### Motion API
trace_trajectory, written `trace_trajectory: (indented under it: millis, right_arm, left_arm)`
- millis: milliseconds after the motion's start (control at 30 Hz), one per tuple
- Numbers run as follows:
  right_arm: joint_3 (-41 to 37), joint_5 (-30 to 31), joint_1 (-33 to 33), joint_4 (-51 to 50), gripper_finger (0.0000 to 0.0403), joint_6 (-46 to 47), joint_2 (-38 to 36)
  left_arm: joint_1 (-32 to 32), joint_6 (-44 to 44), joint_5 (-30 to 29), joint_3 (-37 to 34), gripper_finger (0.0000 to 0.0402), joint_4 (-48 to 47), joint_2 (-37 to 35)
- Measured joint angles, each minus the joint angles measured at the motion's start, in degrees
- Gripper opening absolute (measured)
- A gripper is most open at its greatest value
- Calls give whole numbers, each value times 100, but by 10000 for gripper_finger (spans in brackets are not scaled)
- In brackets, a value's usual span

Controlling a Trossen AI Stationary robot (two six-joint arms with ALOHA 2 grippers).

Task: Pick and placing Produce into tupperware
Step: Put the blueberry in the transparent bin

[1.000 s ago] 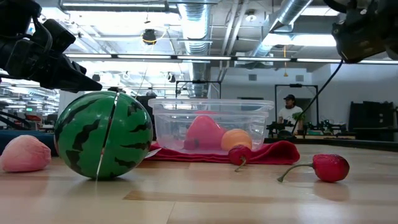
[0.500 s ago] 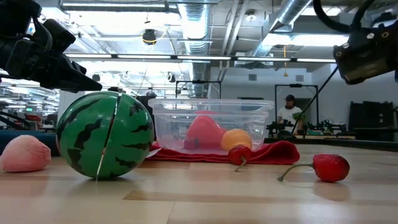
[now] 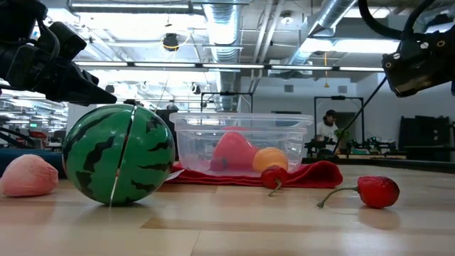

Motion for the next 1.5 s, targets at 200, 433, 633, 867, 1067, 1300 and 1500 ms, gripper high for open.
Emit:
trace_trajectory:
  millis: [200,433,633,867,1067,1300,1500]
  right_arm:
    - [-4,26,0,-25,147,-32,0]
    - [-4,99,0,28,84,-171,0]
    - [-4,164,-62,97,83,-325,0]
    - [52,438,-198,248,90,-696,11]
    - [482,635,-307,68,83,-1171,11]
    - [1257,1034,-574,-523,83,-1934,11]
    - [1584,1554,-914,-515,83,-2853,7]
  left_arm:
    - [0,0,0,1,0,0,0]
    - [0,-2,0,1,0,0,0]
    - [0,-2,1,0,0,0,0]
    - [0,0,0,-1,0,0,2]
    - [0,-2,2,-1,0,0,2]
    - [0,-2,1,0,0,0,2]
    - [0,0,1,-1,0,-1,0]
